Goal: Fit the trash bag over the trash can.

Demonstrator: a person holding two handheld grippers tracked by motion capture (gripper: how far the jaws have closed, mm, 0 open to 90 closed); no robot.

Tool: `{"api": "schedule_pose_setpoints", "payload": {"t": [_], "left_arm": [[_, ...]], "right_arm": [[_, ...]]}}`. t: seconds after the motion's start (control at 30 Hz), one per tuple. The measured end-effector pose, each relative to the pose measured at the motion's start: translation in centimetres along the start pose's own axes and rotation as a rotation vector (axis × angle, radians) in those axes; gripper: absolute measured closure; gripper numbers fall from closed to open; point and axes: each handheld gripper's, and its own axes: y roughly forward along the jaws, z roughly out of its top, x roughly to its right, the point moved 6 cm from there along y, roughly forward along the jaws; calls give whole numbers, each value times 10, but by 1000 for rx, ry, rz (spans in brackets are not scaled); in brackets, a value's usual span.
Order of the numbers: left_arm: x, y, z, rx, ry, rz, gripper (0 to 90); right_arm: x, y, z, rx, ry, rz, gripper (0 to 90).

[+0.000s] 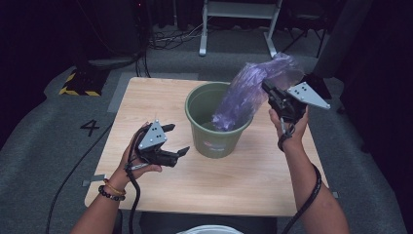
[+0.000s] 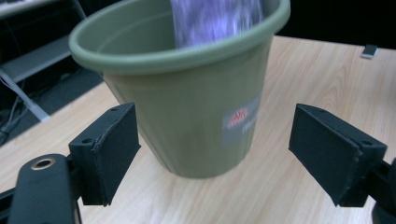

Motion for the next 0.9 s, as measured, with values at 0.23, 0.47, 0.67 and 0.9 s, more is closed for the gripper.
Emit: {"api": "schedule_pose_setpoints", "payload": {"t": [0.23, 0.47, 0.67, 0.9], "left_arm": [[-1, 3, 14, 20, 1, 22, 157], [-3, 12, 34, 15, 55, 80, 170], [2, 24, 55, -1, 91, 53, 164], [11, 39, 65, 2, 118, 24, 162]], "right_arm": [[-24, -4, -20, -41, -70, 76, 876], [-47, -8, -34, -83, -142, 195, 877], [-64, -12, -43, -111, -175, 266, 874], [-77, -14, -55, -142, -200, 321, 870]]}}
